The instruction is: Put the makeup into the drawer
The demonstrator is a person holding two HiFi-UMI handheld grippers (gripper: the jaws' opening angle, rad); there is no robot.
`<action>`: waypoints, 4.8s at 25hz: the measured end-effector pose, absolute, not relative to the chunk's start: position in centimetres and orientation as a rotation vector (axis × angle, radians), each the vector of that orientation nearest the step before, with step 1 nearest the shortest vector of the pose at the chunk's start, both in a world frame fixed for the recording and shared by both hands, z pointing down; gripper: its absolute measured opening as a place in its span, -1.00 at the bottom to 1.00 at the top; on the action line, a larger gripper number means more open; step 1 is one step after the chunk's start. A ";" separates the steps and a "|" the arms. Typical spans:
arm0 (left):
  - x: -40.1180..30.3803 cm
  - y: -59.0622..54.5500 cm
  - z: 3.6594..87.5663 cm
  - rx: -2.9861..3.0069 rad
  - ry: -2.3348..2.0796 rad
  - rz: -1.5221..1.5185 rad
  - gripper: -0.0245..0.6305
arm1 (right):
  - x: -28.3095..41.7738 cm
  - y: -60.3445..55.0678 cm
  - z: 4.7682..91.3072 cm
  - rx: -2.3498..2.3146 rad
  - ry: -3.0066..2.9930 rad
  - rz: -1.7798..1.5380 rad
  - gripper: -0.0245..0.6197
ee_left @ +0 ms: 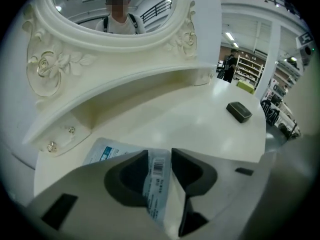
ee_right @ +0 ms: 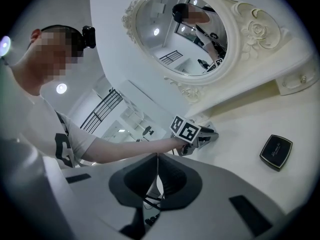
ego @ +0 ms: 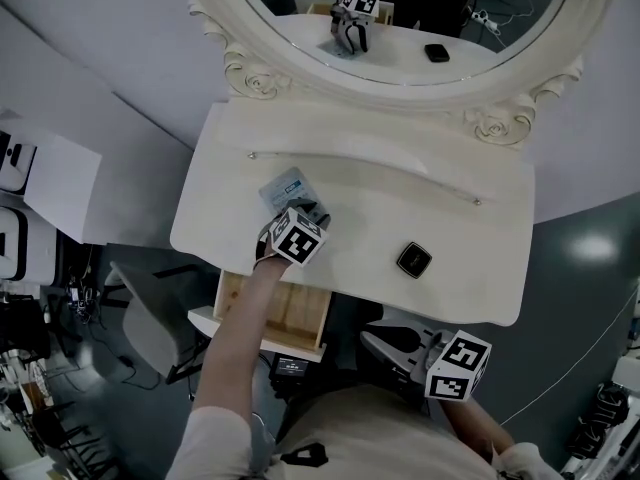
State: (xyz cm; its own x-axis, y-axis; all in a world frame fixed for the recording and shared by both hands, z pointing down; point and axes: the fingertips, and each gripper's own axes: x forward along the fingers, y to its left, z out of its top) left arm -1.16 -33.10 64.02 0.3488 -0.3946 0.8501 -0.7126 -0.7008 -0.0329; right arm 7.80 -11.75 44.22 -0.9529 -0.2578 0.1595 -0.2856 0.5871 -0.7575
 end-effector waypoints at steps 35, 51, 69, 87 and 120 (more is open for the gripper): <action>-5.6 -28.8 54.4 2.408 -1.206 0.954 -0.72 | 3.2 -6.7 41.9 0.418 -2.830 1.217 -0.84; -10.1 -19.8 48.4 2.486 -1.275 0.784 -0.72 | -1.1 -2.1 39.2 0.345 -2.872 1.038 -0.84; -16.3 -6.4 43.0 2.624 -1.259 0.576 -0.72 | -6.1 7.2 37.2 0.490 -2.887 0.851 -0.84; -17.9 -1.6 42.9 2.584 -1.279 0.570 -0.72 | -5.2 9.3 36.8 0.531 -2.876 0.897 -0.84; -9.0 -5.8 52.6 2.590 -1.104 1.368 -0.71 | 3.2 5.4 38.6 0.610 -2.893 1.052 -0.84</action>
State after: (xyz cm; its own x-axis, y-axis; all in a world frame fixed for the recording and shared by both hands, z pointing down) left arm -9.03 -5.82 52.64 0.3692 -0.5787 0.7272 -0.5886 -0.7512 -0.2989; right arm 3.21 5.41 38.59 -0.9243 -0.3575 0.1335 -0.3597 0.6995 -0.6175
